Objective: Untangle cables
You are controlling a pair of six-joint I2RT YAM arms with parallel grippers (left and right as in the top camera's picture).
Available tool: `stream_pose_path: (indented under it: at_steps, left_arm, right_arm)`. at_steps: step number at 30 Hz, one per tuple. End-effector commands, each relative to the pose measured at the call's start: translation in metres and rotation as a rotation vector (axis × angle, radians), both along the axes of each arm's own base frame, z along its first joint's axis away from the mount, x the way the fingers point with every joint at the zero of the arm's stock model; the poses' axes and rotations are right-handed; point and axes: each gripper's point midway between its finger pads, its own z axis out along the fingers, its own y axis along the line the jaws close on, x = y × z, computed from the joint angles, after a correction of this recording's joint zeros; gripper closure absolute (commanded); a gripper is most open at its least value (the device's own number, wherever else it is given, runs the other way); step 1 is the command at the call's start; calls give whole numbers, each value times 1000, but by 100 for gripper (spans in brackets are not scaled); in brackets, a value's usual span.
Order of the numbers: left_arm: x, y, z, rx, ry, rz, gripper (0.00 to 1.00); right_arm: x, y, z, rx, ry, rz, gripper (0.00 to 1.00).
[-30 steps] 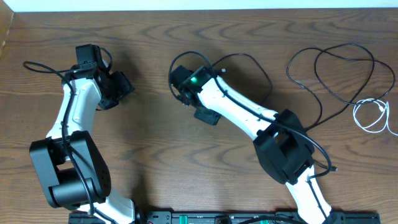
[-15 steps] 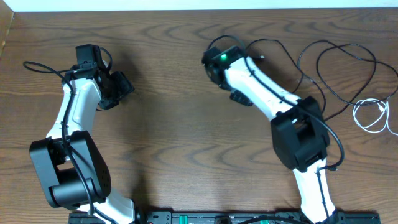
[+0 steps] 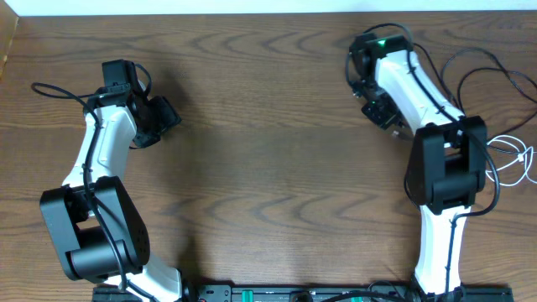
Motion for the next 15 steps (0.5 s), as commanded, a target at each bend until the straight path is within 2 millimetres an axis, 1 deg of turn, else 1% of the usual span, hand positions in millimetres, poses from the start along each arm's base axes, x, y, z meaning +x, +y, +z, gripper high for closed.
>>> stream_pose_path:
  at_steps: [1, 3, 4, 5, 6, 7, 8, 9, 10, 15]
  left_arm:
    - [-1, 0, 1, 7, 0, -3, 37]
    - [-1, 0, 1, 7, 0, -3, 37]
    - [-1, 0, 1, 7, 0, -3, 37]
    - [-1, 0, 1, 7, 0, -3, 37]
    - [-1, 0, 1, 7, 0, -3, 37]
    - [-1, 0, 1, 7, 0, -3, 37]
    - [-1, 0, 1, 7, 0, -3, 37]
    - [-1, 0, 1, 7, 0, -3, 37]
    - [-1, 0, 1, 7, 0, -3, 37]
    - [-1, 0, 1, 7, 0, -3, 37]
  right_arm:
    - [2, 4, 9, 109, -30, -70, 99]
    - [2, 0, 8, 110, -30, -80, 99]
    - [2, 0, 8, 110, -30, -81, 88]
    - [2, 0, 8, 110, -30, -81, 68]
    - [2, 1, 8, 120, -29, -82, 39]
    - [2, 2, 8, 125, -29, -83, 30]
    - [3, 2, 8, 125, -34, -83, 18]
    - [4, 2, 8, 126, -36, -83, 4]
    - [5, 2, 7, 126, -42, -87, 1]
    - [16, 3, 6, 135, -105, -134, 1]
